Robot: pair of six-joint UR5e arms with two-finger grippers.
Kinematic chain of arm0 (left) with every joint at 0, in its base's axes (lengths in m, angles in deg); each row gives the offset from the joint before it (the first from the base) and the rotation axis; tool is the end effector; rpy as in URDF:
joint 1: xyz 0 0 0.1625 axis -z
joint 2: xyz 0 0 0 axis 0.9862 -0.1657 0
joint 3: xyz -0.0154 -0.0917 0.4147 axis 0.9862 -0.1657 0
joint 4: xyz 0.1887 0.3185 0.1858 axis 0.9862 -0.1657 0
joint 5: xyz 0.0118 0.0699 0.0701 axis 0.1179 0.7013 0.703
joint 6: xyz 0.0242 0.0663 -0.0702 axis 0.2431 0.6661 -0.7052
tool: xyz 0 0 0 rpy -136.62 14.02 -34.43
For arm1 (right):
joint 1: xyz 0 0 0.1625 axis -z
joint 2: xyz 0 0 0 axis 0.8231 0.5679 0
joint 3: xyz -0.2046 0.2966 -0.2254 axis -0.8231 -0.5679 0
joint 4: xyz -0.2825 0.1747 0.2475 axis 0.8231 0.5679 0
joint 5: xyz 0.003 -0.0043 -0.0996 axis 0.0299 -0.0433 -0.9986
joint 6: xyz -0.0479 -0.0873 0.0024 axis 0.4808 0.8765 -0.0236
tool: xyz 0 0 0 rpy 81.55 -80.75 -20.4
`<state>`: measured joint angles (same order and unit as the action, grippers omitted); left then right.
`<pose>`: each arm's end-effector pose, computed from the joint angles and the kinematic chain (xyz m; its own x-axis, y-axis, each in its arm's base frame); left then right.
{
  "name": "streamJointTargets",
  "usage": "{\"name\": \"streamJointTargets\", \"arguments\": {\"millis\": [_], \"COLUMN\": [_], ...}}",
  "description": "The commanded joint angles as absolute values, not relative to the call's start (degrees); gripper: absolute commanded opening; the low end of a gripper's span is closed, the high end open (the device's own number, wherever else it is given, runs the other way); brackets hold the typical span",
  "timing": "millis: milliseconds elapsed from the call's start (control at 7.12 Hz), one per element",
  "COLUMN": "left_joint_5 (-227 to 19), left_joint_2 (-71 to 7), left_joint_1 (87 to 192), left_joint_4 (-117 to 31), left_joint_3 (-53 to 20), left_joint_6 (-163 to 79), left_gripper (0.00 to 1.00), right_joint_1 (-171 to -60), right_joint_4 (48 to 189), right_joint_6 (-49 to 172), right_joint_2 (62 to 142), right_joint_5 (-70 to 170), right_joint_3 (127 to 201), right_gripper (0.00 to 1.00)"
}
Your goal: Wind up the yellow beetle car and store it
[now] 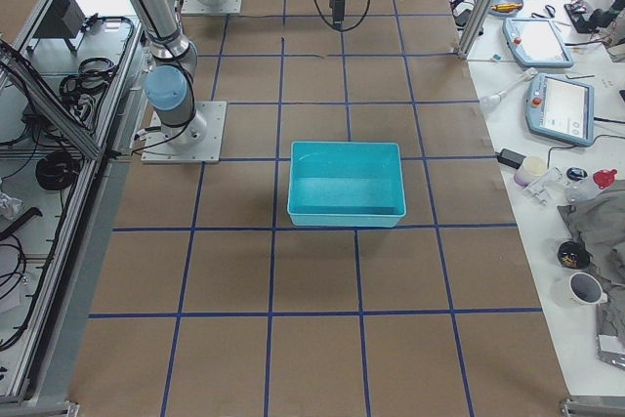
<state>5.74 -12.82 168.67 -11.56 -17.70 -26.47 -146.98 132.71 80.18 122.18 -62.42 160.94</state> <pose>-0.1207 -0.5013 0.4773 -0.9995 -0.0131 0.0288 -0.0144 0.9988 -0.0457 0.1484 -0.4884 0.4921 -0.9979 -0.0632 -0.0151 -0.0630 0.9979 -0.0169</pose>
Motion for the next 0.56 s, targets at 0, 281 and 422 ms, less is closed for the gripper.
{"name": "streamJointTargets", "arguments": {"millis": [0,281,422], "left_joint_5": [5.7,5.7,5.7], "left_joint_2": [-12.6,-12.6,-12.7], "left_joint_1": [168.6,168.8,168.4], "left_joint_4": [-10.9,-10.2,-10.2], "left_joint_3": [-18.5,-17.9,-18.3], "left_joint_6": [-27.0,-33.3,-35.4], "left_gripper": [1.00,1.00,1.00], "right_joint_1": [-147.0,-147.0,-147.0], "right_joint_4": [132.5,132.3,132.3], "right_joint_6": [80.2,80.2,80.2], "right_joint_2": [122.1,122.2,122.1], "right_joint_5": [-62.6,-63.0,-62.8], "right_joint_3": [161.0,161.0,161.0], "right_gripper": [1.00,1.00,1.00]}}
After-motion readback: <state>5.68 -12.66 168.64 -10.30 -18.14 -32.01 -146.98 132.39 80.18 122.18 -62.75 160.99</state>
